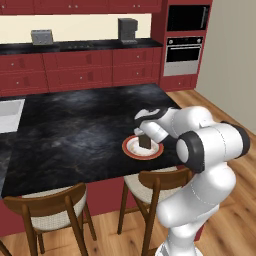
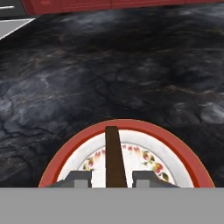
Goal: Start the toaster. Once the lever pops up, take the bread to the plate on the dining counter.
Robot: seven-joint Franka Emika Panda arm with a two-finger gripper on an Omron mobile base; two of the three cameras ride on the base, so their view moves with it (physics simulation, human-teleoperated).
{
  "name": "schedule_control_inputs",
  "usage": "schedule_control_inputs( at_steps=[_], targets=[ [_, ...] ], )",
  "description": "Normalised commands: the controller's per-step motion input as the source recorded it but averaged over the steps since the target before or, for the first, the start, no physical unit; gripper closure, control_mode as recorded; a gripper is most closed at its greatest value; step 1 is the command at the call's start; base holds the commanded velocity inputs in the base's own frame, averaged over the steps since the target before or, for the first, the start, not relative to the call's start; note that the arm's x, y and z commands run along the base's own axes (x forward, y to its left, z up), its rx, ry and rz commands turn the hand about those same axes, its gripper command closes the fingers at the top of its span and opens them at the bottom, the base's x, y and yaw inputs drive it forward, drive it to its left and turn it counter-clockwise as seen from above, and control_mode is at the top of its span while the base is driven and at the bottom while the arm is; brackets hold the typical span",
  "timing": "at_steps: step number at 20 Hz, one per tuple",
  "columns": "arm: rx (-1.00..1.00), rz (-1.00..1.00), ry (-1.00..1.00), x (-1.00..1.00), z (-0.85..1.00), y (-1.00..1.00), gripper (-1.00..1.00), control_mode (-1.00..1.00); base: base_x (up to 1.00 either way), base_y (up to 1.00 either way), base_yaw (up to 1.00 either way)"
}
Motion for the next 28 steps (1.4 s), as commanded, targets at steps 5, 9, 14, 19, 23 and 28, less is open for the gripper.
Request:
schedule_control_inputs(
  at_steps=[5,9,14,19,23,28],
  targets=[
    [0.00,0.00,0.00,0.00,0.00,0.10,-1.00,-1.00,0.00,0.00,0.00],
    [0.00,-0.01,0.00,0.00,0.00,0.11,-1.00,-1.00,0.00,0.00,0.00],
    [0.00,-0.01,0.00,0.00,0.00,0.03,-1.00,-1.00,0.00,0.00,0.00],
    [0.00,-0.01,0.00,0.00,0.00,0.00,-1.00,-1.00,0.00,0.00,0.00],
    [0.00,-0.01,0.00,0.00,0.00,0.00,-1.00,-1.00,0.00,0.00,0.00],
    [0.00,0.00,0.00,0.00,0.00,0.00,-1.00,-1.00,0.00,0.00,0.00]
  ],
)
